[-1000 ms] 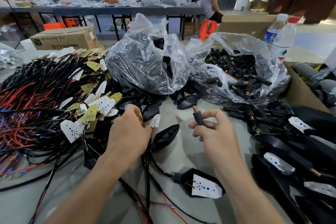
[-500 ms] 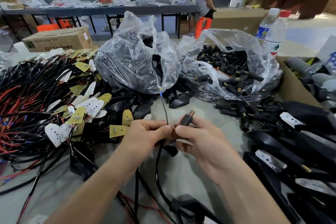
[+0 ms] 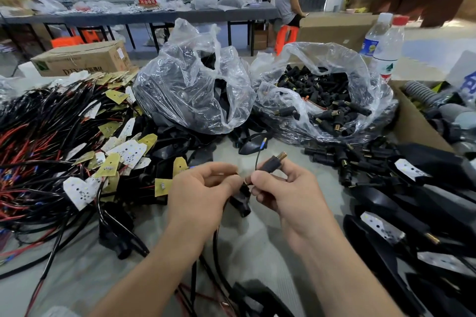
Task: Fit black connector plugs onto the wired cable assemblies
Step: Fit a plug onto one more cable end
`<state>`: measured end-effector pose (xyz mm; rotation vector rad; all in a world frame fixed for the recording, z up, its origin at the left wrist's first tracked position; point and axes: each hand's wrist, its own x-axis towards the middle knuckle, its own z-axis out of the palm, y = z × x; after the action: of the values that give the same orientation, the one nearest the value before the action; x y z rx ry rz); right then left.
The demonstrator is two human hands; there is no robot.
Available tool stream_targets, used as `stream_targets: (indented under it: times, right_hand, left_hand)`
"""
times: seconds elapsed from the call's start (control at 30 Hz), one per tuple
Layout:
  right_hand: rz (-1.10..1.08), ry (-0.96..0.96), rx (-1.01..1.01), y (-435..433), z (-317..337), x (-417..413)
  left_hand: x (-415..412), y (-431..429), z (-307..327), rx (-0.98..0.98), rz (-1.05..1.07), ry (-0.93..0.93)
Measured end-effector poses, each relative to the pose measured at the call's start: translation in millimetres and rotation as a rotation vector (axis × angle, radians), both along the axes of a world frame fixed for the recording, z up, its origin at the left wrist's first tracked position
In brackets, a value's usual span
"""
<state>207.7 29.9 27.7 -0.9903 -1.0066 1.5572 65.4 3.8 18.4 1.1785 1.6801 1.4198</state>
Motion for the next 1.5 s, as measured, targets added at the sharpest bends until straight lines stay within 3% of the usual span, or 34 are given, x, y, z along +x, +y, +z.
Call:
stream_targets:
  times: [0.07, 0.13, 0.3, 0.63, 0.8, 0.93, 1.07, 1.17, 1.3, 1.5]
  right_hand:
    - [0.024, 0.060, -0.058, -0.1, 1.2, -0.1]
    - [0.002, 0.118, -0.114, -0.1, 1.6, -1.5]
    - [-0.076, 0.237, -0.202, 0.3, -2.5, -5.6]
    - [-0.183, 0.389, -0.186, 7.1, -2.3, 3.5]
    - [-0.118, 0.377, -0.191, 4.1, -1.8, 6.2]
    - [0.123, 0.305, -0.216, -0.7, 2.2, 2.1]
    - [0.283, 0.179, -0.164, -6.8, 0.8, -4.4]
    - [0.236, 0.108, -0.177, -3.0, 0.4, -1.6]
    - [0.111, -0.027, -0.141, 1.7, -6.8, -1.5]
    - [-0.220, -0.236, 0.028, 14.2, -12.2, 8.7]
  left_hand:
    - [1.9, 2.9, -2.8, 0.001, 0.055, -0.265]
    - [3.0, 5.3, -6.5, 0.014, 0.110, -0.360]
    - [0.1, 5.7, -3.5, 0.052, 0.137, -0.076]
    - [7.0, 2.3, -5.5, -0.032, -0.175, -0.073]
    - [-5.6, 3.5, 4.0, -0.225, -0.321, -0.218]
    - [-13.9, 0.8, 8.4, -0.306, -0.399, -0.341]
    - [-11.7, 6.5, 3.8, -0.176, -0.157, -0.425]
    - [-10.3, 8.8, 0.0, -0.029, 0.027, -0.514]
    - [-8.6, 8.7, -3.3, 0.053, 0.084, -0.558]
    - [-9.0, 5.8, -5.1, 0.035, -0.052, -0.284]
